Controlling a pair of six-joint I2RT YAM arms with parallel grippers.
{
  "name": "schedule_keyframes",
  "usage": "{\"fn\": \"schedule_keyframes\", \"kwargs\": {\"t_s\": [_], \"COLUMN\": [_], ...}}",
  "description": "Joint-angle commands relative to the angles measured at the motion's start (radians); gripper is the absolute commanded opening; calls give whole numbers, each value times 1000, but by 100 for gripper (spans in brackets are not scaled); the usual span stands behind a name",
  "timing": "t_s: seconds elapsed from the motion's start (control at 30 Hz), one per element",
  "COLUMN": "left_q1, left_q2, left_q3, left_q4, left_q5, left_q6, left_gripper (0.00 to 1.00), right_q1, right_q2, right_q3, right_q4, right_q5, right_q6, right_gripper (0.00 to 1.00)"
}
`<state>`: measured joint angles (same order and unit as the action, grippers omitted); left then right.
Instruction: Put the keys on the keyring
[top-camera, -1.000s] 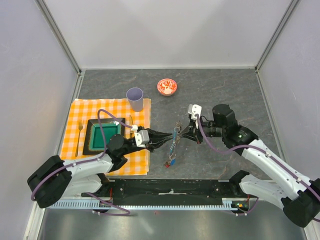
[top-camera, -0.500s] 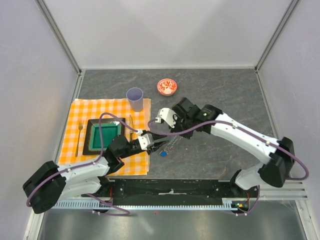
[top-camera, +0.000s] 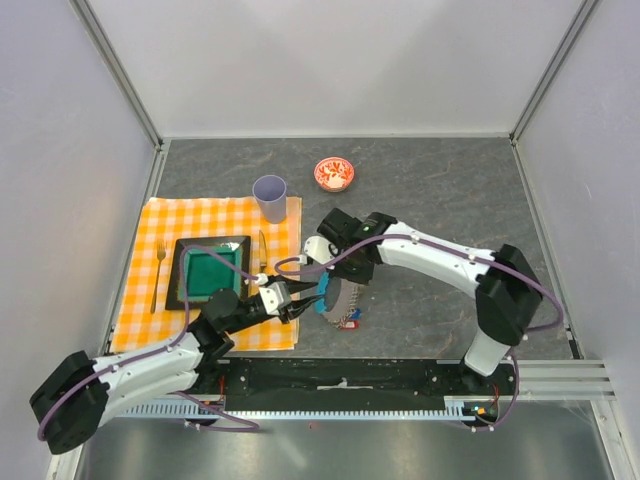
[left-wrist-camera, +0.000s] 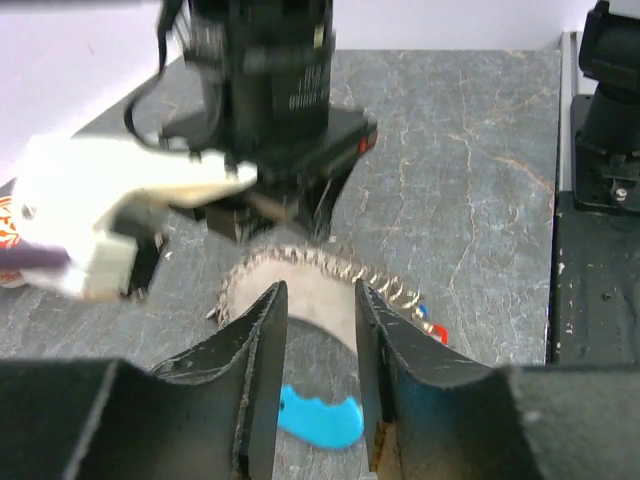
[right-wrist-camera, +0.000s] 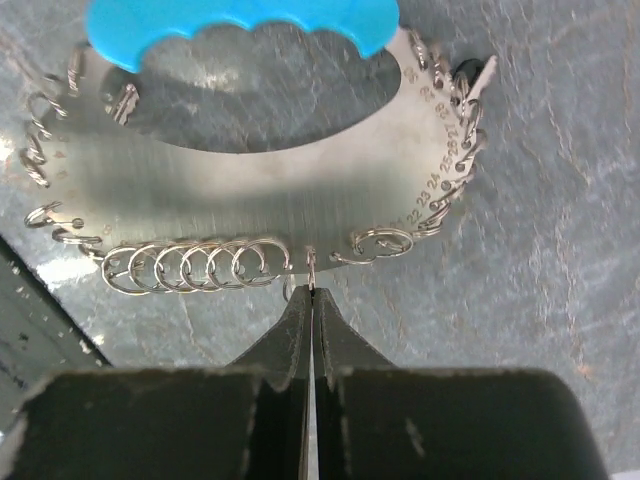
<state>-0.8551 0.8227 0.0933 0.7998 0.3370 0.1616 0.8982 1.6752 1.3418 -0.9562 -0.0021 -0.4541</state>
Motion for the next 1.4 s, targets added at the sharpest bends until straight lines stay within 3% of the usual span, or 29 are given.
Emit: {"fn": "schedule_keyframes", "kwargs": {"t_s": [0.0, 0.27, 0.43, 0.53, 0.73, 1.0, 1.1, 1.37], "left_q1": [-2, -2, -2, -2, -2, -4, -12, -51], "left_q2": [-88, 6, 85, 134, 202, 420, 521, 731], "left_q3": [-7, 19, 40, 69, 176, 423, 549, 842], "left_q4": [-71, -77, -57, -76, -152, -480, -638, -993], "left_q5": [-39, -56, -43, -33, -21, -20, -18, -96], "left_q6": [-48, -37, -36, -33, -22, -3, -30, 1], "left_gripper": [41, 44, 45, 45, 48, 49, 45, 41], "right_q1": [10, 10, 8, 7, -59, -271, -274, -274], "right_q2": [75, 123, 89, 60, -128, -544, -645, -822], "right_q3": [72, 44, -16, -53, -177, -582, -699, -975], "right_q4": [80, 134, 200, 240, 391, 787, 871, 1131], "right_q5": [4, -33, -76, -84, -81, -4, 65, 235], "right_q6": [-37, -78, -49, -20, 135, 632, 725, 887], "right_gripper": [0, 5, 19, 34, 39, 48, 54, 59]}}
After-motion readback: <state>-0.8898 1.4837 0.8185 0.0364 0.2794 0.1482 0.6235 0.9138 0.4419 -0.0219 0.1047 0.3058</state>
